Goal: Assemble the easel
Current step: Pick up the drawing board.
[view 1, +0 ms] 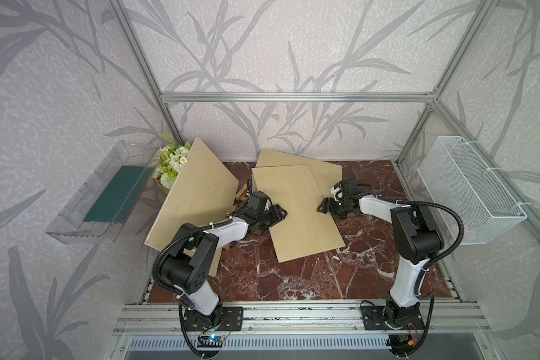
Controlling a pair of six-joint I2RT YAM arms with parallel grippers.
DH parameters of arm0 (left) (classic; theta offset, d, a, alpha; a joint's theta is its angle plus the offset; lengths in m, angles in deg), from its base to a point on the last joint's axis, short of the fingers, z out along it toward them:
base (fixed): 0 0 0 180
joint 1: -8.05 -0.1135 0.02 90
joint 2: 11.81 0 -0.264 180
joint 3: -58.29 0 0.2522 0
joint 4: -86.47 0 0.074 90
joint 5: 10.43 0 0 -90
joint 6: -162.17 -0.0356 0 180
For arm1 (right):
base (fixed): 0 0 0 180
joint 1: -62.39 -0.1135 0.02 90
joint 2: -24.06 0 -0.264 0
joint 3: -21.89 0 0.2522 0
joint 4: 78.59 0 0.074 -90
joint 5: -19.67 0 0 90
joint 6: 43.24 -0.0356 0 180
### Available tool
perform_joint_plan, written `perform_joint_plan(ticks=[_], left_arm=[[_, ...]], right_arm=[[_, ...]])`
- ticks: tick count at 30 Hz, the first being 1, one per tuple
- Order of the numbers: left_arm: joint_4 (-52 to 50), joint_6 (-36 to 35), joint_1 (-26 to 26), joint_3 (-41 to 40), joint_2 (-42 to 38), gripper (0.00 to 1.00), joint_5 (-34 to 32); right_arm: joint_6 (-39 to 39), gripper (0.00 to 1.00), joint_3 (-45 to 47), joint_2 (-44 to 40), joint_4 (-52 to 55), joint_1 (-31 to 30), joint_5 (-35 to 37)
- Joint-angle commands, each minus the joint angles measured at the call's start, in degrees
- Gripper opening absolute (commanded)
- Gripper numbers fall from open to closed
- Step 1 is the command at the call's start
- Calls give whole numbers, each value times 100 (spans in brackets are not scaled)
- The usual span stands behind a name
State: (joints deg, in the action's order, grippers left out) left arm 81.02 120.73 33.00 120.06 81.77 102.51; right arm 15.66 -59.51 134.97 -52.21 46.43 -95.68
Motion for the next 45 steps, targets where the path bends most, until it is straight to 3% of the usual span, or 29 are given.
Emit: perform_joint_plan(ticks=[1,6,11,21,26,34,38,45], left_arm=[[915,-916,168,62,-562,80,949],[674,-1055,146,-119,-798,89,1162],[634,-1042,78,-562,-1364,88,999],[579,-1018,54,-730,-2067,54,1129],[559,-892,41,-690,-2331,48,952],[-621,-1124,45,-147,-2598,41,386],[-1761,-1168,48,389,-2371,22,-253],[-2071,-1124,61,590,-2440,8,-525]], right_arm=[[-174,71,242,311,466,-337,-513],[-109,70,156,396,526,-346,-525],[63,70,119,344,677,-346,-438],[68,67,128,331,631,-372,-625],[68,66,158,195,679,-372,-611],[51,65,96,-62,749,-372,-535],[-4,65,107,-229,757,-372,-531],[30,65,131,-490,762,-424,-580]])
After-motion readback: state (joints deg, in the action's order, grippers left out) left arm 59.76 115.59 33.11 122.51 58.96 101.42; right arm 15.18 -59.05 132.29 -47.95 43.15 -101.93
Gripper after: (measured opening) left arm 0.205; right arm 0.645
